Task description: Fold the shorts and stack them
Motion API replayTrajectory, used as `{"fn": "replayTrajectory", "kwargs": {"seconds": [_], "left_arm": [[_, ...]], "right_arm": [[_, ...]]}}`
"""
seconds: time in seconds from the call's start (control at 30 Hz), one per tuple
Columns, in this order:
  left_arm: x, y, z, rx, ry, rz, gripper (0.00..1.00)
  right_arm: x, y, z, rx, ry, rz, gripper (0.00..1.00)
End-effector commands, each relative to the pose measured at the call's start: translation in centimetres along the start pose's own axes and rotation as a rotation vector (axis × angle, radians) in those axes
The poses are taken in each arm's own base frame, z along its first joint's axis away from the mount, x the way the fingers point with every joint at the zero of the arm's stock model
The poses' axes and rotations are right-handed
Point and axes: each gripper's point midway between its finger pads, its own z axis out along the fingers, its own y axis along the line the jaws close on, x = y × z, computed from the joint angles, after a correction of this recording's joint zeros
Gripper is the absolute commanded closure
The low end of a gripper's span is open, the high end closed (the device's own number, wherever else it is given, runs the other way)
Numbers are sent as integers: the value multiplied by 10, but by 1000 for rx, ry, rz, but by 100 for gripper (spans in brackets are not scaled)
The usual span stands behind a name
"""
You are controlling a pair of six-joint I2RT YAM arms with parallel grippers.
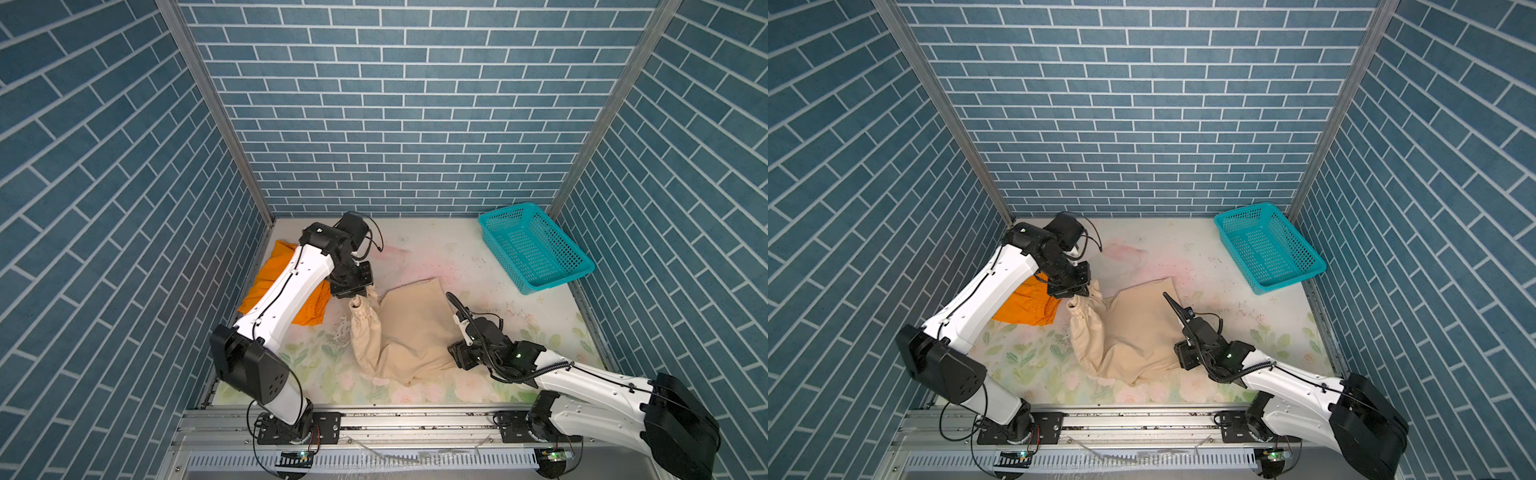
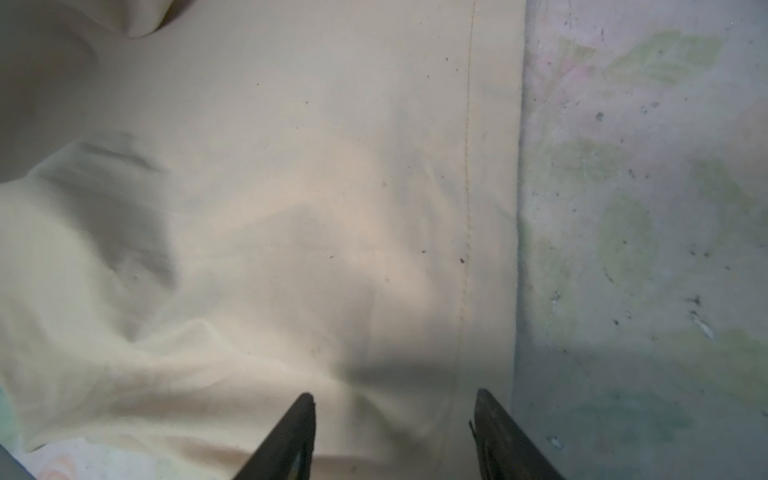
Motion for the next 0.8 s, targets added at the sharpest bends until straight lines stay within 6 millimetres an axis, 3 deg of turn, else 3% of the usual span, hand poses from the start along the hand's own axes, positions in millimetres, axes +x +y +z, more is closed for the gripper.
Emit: {"fn": "replayTrajectory", "kwargs": {"seconds": [0.0,0.17,0.4,0.67,0.77], "left_arm": [[-3,-26,20,-45,20,14,100],[-8,-70,53,-63,50,73,100],[-15,-116,93,20,19,53,100],[-5,-155,143,84,33,55,100],[2,-158,161,68,50,68,100]], "right_arm": [[-4,-8,-15,19,-49,86,35],[-11,-14,-39,23,-124,109,31],[-3,-14,-49,-6,-124,118,29],[4,-5,-56,-94,-148,141,27],[5,-4,-60,-110,-154,147,26]]}}
